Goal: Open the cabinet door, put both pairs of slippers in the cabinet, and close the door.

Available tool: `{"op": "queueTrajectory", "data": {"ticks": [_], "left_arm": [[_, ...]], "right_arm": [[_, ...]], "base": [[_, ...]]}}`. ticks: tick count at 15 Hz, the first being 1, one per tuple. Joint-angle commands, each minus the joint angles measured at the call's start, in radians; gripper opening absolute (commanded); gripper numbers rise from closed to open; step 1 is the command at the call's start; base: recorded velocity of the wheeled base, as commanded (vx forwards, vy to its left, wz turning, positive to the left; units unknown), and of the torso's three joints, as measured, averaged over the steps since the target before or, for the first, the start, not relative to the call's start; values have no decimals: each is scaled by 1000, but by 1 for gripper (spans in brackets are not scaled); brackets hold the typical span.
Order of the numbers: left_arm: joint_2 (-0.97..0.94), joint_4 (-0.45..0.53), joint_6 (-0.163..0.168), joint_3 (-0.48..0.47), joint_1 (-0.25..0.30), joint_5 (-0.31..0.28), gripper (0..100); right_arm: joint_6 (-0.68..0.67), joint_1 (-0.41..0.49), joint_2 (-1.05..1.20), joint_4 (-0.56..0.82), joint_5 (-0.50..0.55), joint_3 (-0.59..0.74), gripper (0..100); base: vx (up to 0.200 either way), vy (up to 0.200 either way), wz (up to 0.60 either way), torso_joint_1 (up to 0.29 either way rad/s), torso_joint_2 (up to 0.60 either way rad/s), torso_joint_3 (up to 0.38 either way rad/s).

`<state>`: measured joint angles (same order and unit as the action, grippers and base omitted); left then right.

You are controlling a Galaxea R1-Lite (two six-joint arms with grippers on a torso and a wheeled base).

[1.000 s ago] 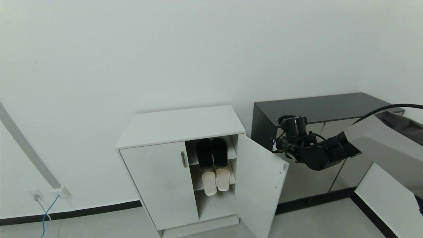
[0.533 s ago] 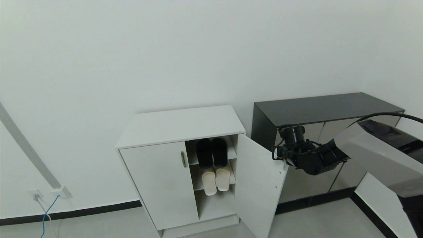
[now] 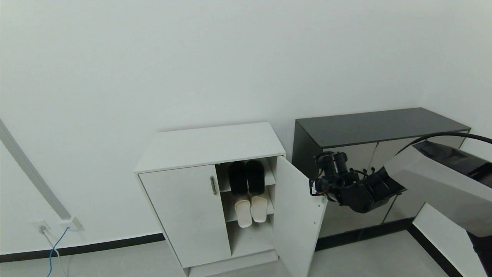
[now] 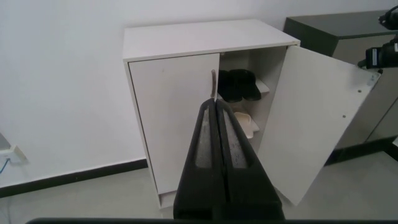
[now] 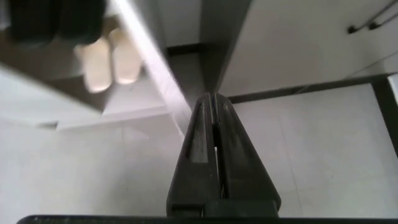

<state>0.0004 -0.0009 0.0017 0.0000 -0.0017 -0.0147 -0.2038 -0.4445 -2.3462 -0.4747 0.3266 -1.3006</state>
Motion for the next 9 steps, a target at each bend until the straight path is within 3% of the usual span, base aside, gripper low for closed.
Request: {"op": "queueTrajectory", "data": {"ticks": [1, 4, 9], "left_arm": [[0, -1, 0, 0, 2, 1, 0], [1, -1, -2, 0, 0, 1, 0], [0, -1, -2, 0, 0, 1, 0]], "right_arm": [[-2, -69, 102, -2, -1, 84, 0], [-28, -140, 171, -2, 0, 142, 0], [-26, -115, 82, -4, 0, 98, 0]], "base": [[0, 0, 0, 0, 0, 0], [0, 0, 0, 0, 0, 0], [0, 0, 0, 0, 0, 0]]}}
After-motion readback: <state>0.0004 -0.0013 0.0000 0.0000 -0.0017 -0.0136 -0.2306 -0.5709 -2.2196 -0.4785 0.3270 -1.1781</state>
